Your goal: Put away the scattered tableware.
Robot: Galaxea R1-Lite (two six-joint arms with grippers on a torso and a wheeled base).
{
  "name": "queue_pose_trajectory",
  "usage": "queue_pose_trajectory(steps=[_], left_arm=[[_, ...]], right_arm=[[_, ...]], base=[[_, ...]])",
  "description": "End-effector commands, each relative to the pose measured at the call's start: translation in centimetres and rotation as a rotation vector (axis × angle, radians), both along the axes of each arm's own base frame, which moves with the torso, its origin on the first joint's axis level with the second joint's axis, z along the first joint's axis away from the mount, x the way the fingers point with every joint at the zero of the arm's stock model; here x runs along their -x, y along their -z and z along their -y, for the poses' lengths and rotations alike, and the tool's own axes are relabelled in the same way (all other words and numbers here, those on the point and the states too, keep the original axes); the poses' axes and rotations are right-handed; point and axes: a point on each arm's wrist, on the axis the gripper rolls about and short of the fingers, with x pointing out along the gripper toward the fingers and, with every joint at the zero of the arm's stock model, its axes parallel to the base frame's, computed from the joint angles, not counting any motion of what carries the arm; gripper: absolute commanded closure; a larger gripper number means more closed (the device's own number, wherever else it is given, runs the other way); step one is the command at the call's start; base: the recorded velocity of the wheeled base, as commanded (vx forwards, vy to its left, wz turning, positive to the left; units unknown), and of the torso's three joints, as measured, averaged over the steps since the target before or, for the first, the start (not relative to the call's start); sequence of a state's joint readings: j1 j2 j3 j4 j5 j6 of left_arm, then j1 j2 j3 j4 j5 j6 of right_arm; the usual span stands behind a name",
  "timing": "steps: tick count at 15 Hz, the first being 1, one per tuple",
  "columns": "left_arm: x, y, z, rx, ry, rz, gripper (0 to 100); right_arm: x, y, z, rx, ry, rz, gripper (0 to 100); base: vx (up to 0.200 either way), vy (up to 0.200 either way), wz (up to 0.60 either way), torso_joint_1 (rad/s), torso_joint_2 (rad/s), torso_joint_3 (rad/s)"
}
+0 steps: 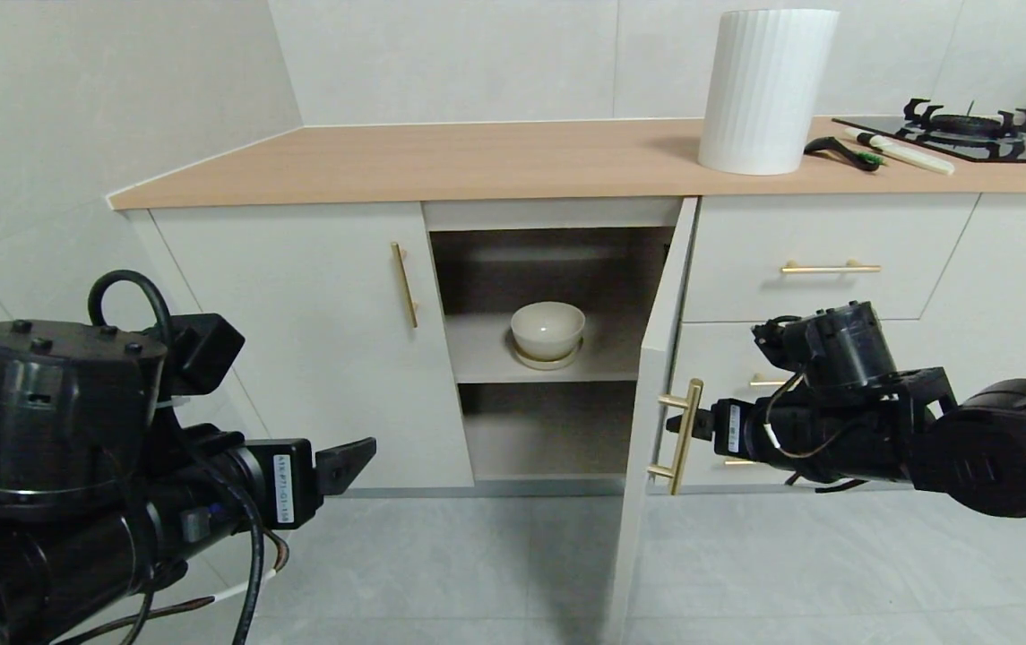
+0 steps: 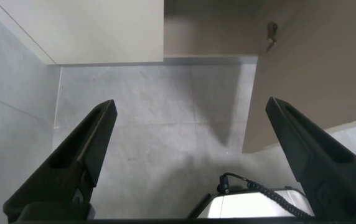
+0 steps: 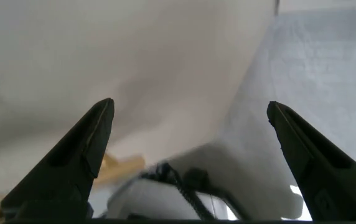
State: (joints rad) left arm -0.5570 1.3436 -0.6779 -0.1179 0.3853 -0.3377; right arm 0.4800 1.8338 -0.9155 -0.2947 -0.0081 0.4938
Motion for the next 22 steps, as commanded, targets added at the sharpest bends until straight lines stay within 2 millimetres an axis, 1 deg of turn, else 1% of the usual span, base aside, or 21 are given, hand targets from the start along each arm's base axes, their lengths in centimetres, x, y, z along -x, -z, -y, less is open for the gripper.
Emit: queue_pose_trajectory(steps=[1, 4, 9, 13, 16, 19, 22], left_arm=[[0.0, 0.0, 0.0, -0.001, -0.002, 0.001, 0], [0.0, 0.0, 0.0, -0.005, -0.004, 0.001, 0], [0.3, 0.1, -0.2, -0.009, 0.003, 0.001, 0], [0.4, 0.2, -0.2, -0.023, 0.007, -0.002, 0], [0.4, 0.2, -0.2, -0.02, 0.007, -0.001, 0], [0.3, 0.1, -0.2, -0.019, 0.005, 0.004, 0], [0.3, 0.0, -0.2, -0.017, 0.003, 0.005, 0]], right_arm=[[-0.2, 1.1, -0.9, -0.016, -0.011, 0.008, 0], [-1.1, 2.6, -2.1, -0.069, 0.004, 0.022, 0], [-1.4, 2.9, -2.4, -0.081, 0.007, 0.04, 0], [-1.7, 3.3, -3.2, -0.124, 0.013, 0.062, 0], [-2.4, 4.7, -4.2, -0.131, 0.052, 0.11, 0], [-2.8, 5.3, -5.1, -0.166, 0.065, 0.146, 0], [-3.1, 5.7, -6.2, -0.26, 0.078, 0.17, 0]], base=[[0.0, 0.0, 0.0, 0.0, 0.0, 0.0], [0.0, 0.0, 0.0, 0.0, 0.0, 0.0], [0.0, 0.0, 0.0, 0.0, 0.0, 0.0], [0.2, 0.0, 0.0, -0.002, 0.0, 0.006], [0.2, 0.0, 0.0, 0.009, 0.0, 0.001], [0.0, 0.0, 0.0, 0.0, 0.0, 0.0], [0.0, 0.0, 0.0, 0.0, 0.0, 0.0]])
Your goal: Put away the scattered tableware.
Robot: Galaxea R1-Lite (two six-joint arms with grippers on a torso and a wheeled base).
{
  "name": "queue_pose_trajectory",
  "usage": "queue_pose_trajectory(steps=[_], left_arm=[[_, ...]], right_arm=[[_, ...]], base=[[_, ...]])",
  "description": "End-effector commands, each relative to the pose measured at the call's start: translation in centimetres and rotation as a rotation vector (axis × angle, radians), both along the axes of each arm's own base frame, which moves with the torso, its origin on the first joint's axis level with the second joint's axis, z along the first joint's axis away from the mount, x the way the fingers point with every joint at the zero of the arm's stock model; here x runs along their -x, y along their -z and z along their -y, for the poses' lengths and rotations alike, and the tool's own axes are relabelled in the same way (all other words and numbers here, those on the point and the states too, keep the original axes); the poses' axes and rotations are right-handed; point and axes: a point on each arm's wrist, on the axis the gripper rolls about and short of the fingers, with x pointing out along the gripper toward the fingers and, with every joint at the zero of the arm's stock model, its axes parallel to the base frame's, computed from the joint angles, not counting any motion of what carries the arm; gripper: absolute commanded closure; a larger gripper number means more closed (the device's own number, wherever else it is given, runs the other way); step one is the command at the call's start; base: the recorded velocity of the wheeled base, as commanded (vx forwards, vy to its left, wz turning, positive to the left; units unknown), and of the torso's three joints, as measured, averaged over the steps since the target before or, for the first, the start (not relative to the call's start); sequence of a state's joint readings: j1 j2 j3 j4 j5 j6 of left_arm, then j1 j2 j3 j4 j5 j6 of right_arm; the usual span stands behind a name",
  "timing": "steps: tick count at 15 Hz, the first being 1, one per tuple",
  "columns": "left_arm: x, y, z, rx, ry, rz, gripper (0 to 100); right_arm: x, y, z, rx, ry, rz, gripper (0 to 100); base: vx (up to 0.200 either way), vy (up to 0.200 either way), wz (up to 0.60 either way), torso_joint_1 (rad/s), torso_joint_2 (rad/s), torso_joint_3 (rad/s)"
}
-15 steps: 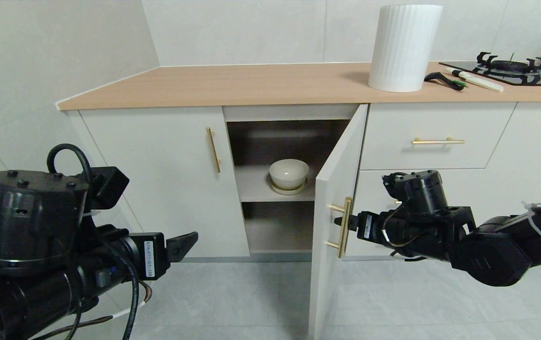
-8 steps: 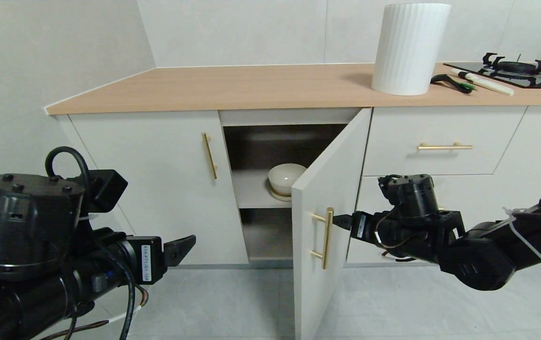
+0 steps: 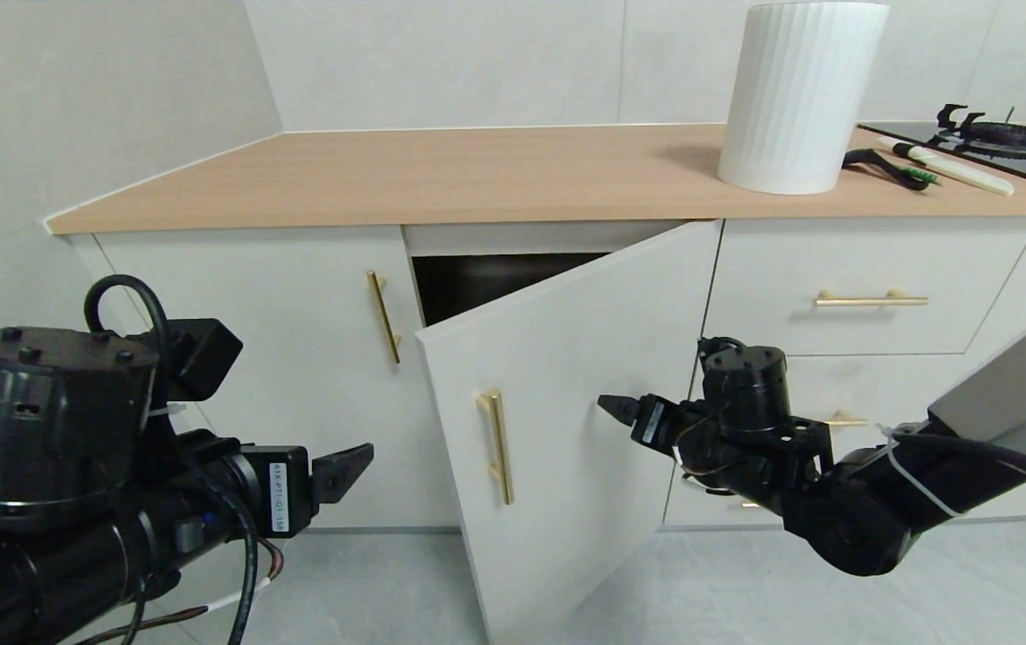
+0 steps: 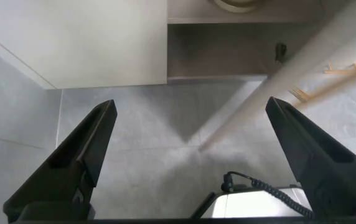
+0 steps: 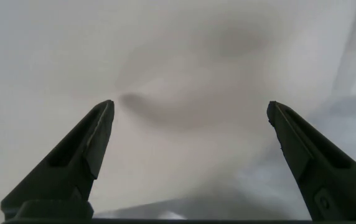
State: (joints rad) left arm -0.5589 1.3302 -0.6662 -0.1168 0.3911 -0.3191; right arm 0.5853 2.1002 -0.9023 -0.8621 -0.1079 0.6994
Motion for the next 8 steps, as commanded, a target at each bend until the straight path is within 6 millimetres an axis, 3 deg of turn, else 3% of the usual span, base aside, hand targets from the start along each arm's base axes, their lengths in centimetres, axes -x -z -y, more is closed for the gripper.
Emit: queue_pose_trajectory(steps=[1, 8], left_arm=[[0.0, 0.0, 0.0, 0.003, -0.001, 0.002, 0], [0.0, -0.1, 0.0, 0.005, -0.001, 0.006, 0]], right_arm=[[-0.3, 1.3, -0.9, -0.011, -0.009, 0.008, 0], [-4.5, 3.1, -2.6, -0.048, 0.143, 0.082, 0]], base=[[0.0, 0.0, 0.0, 0.0, 0.0, 0.0], [0.0, 0.0, 0.0, 0.0, 0.0, 0.0]])
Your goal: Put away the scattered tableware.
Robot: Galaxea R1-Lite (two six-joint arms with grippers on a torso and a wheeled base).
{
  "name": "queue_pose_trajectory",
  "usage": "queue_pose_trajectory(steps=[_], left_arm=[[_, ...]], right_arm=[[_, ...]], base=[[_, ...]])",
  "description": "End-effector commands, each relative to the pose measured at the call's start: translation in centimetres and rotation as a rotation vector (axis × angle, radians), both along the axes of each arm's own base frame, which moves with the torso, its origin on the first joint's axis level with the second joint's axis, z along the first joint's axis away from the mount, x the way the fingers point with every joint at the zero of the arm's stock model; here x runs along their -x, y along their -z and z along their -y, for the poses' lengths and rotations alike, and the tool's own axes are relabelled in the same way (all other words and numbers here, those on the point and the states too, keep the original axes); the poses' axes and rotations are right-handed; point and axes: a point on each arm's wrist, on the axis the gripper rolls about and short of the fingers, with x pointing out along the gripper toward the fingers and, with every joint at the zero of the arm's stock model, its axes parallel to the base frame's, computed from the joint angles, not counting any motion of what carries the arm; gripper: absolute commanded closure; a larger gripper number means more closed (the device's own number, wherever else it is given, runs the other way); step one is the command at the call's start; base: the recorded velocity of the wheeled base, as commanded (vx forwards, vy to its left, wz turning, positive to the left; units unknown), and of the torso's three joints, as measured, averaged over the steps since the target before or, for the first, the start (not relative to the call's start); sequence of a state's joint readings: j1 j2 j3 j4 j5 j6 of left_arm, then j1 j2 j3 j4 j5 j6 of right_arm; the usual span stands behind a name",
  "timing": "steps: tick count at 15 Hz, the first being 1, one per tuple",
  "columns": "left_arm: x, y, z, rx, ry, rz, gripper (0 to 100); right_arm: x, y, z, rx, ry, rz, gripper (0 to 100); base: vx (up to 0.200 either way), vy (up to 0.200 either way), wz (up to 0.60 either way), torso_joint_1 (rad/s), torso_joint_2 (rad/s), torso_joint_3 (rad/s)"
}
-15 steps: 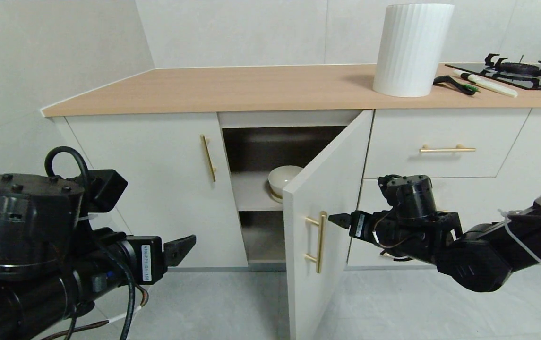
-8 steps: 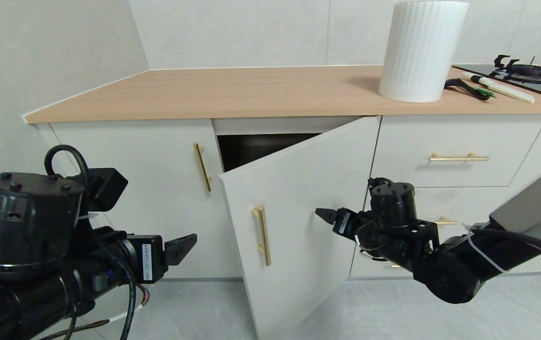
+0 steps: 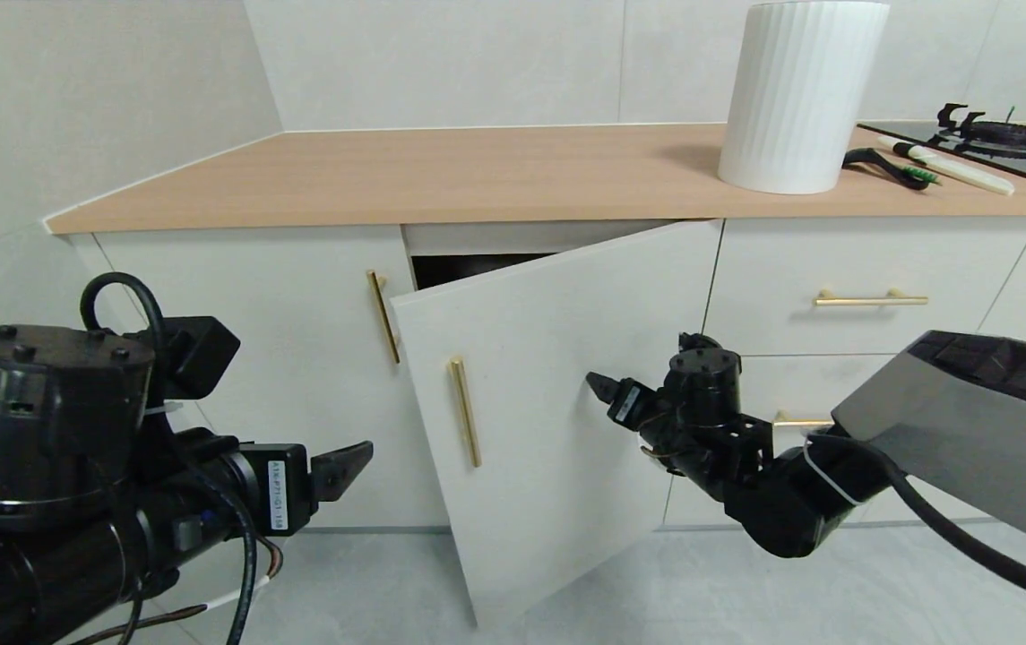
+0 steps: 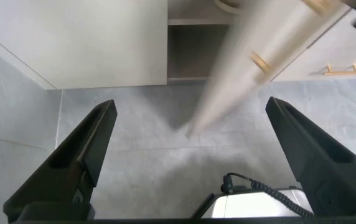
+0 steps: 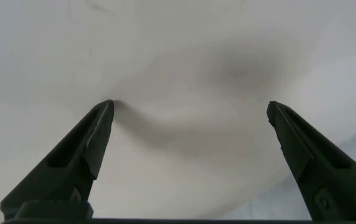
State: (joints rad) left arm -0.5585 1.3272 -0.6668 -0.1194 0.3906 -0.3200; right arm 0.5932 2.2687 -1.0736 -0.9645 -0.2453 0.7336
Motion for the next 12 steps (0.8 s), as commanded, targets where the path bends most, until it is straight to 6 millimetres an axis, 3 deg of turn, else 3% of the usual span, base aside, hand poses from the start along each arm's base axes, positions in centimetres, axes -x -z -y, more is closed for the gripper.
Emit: queue_pose_trajectory(steps=[1, 6, 12], left_arm=[[0.0, 0.0, 0.0, 0.0, -0.001, 0.0, 0], [0.2, -0.3, -0.1, 0.01, -0.002, 0.011, 0], [0.3, -0.3, -0.2, 0.012, -0.002, 0.014, 0]], right_arm=[[-1.2, 1.2, -0.1, -0.002, 0.017, -0.011, 0], [-4.7, 0.8, 1.7, -0.113, 0.118, -0.013, 0], [-5.9, 0.8, 2.1, -0.157, 0.143, -0.007, 0]], base=[[0.0, 0.0, 0.0, 0.0, 0.0, 0.0], [0.0, 0.0, 0.0, 0.0, 0.0, 0.0], [0.0, 0.0, 0.0, 0.0, 0.0, 0.0]])
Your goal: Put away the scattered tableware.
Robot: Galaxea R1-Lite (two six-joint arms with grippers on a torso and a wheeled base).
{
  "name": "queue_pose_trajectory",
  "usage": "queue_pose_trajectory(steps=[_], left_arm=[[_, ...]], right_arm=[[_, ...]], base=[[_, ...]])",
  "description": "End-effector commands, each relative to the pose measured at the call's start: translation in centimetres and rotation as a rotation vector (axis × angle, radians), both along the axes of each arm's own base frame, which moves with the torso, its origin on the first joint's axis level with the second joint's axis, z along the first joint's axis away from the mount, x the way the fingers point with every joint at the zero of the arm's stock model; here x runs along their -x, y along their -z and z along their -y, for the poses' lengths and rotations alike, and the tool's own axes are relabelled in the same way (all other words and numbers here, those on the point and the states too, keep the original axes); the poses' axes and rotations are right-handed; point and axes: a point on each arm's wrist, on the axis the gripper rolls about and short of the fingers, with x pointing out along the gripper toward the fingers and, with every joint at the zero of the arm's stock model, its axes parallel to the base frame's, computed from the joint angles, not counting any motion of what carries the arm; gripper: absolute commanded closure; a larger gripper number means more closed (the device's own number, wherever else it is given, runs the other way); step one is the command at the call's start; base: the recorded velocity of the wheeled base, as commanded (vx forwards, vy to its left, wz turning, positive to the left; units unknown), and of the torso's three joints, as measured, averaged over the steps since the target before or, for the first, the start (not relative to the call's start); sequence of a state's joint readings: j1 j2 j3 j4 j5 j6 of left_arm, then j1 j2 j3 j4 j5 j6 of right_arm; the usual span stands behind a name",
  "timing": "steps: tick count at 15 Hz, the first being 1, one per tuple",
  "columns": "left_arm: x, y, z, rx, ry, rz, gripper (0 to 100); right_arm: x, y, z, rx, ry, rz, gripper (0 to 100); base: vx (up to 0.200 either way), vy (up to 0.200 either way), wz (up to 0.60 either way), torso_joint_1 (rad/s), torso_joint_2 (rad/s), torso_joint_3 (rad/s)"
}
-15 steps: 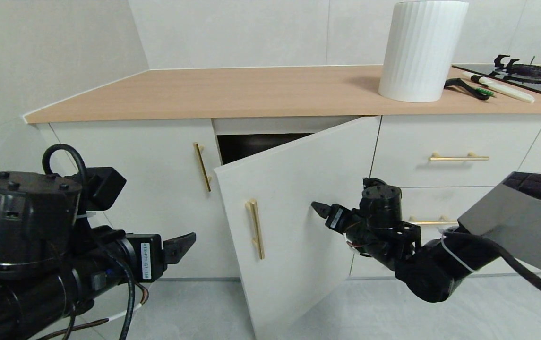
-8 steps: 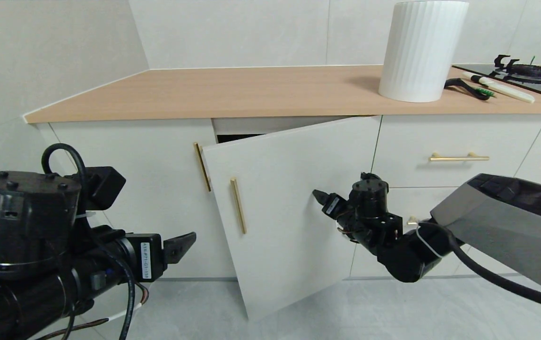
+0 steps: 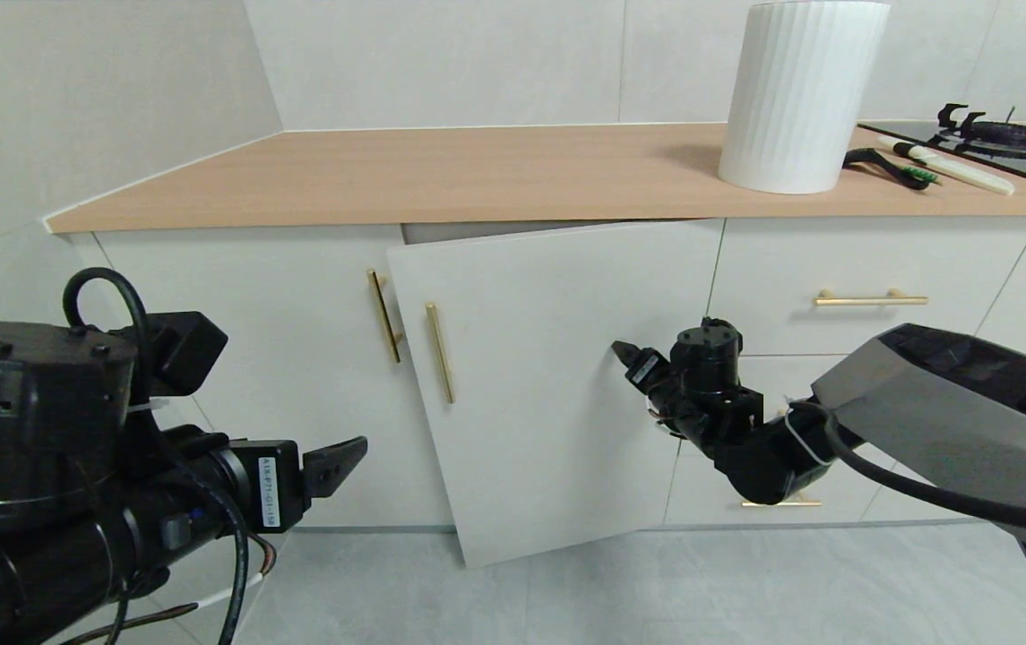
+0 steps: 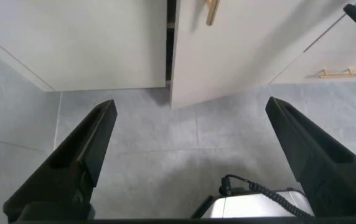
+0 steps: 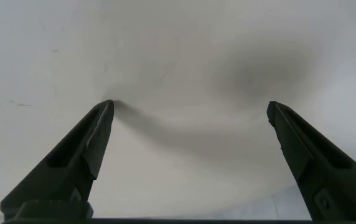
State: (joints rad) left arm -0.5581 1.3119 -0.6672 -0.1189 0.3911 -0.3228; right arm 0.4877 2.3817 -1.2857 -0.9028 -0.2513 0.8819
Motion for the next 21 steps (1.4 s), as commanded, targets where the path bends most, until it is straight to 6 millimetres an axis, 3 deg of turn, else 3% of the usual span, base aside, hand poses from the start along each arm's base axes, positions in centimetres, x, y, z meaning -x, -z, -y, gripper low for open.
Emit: queue_pose_trajectory(steps=[1, 15, 20, 21], left_arm=[[0.0, 0.0, 0.0, 0.0, 0.0, 0.001, 0], [0.0, 0.0, 0.0, 0.002, 0.0, 0.002, 0], [0.1, -0.1, 0.0, 0.003, 0.0, 0.003, 0], [0.1, -0.1, 0.0, 0.003, 0.0, 0.003, 0]], right_arm=[[-0.3, 0.1, 0.0, -0.01, 0.005, 0.002, 0], [-3.0, 1.0, 0.9, -0.021, 0.11, 0.013, 0], [-2.4, 0.1, 1.0, -0.024, 0.105, 0.018, 0], [-0.2, -1.4, 0.8, -0.028, 0.046, 0.01, 0]], base=[[0.0, 0.0, 0.0, 0.0, 0.0, 0.0], [0.0, 0.0, 0.0, 0.0, 0.0, 0.0], [0.0, 0.0, 0.0, 0.0, 0.0, 0.0], [0.0, 0.0, 0.0, 0.0, 0.0, 0.0]])
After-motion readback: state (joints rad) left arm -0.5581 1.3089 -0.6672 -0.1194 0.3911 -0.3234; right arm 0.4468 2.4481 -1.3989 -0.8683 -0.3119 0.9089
